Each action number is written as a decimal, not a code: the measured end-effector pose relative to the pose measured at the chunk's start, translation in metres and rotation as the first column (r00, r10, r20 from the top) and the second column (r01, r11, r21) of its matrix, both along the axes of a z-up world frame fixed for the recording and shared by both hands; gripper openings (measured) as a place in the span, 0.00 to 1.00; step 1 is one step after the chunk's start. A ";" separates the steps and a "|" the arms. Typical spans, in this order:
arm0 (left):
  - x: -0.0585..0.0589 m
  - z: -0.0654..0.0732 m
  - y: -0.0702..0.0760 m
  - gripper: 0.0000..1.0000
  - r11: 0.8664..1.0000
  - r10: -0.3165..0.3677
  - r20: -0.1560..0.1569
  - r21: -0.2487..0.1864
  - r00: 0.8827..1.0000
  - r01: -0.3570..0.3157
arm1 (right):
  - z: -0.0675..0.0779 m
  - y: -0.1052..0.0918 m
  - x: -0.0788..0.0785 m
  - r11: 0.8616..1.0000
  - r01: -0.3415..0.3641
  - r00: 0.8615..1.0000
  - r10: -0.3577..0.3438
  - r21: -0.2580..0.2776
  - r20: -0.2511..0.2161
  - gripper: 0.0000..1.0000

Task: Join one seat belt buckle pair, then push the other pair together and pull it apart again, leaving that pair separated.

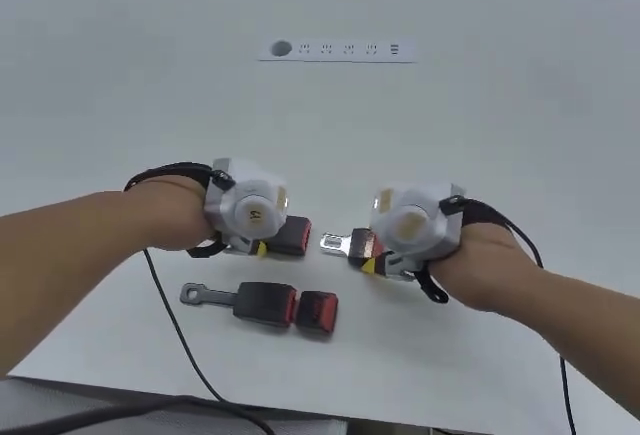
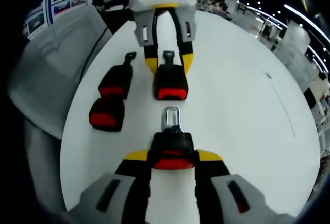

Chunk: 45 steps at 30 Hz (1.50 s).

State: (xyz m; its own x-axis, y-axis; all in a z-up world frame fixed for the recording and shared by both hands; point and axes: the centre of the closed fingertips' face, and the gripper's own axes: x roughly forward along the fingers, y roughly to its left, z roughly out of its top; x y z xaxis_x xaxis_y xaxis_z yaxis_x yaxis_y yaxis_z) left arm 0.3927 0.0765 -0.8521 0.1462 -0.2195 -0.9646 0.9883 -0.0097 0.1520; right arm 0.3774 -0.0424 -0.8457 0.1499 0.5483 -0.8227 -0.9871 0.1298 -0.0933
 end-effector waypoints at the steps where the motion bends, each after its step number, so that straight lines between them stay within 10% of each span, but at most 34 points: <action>1: 0.000 0.000 0.000 0.31 1.000 0.000 0.000 0.000 1.000 0.000 | 0.000 0.002 0.000 1.000 0.002 1.000 -0.002 0.001 -0.001 0.32; 45: 0.000 -0.002 0.000 0.30 1.000 0.000 -0.002 0.005 1.000 0.000 | 0.001 0.032 0.006 0.999 -0.035 0.999 0.034 0.024 0.007 0.31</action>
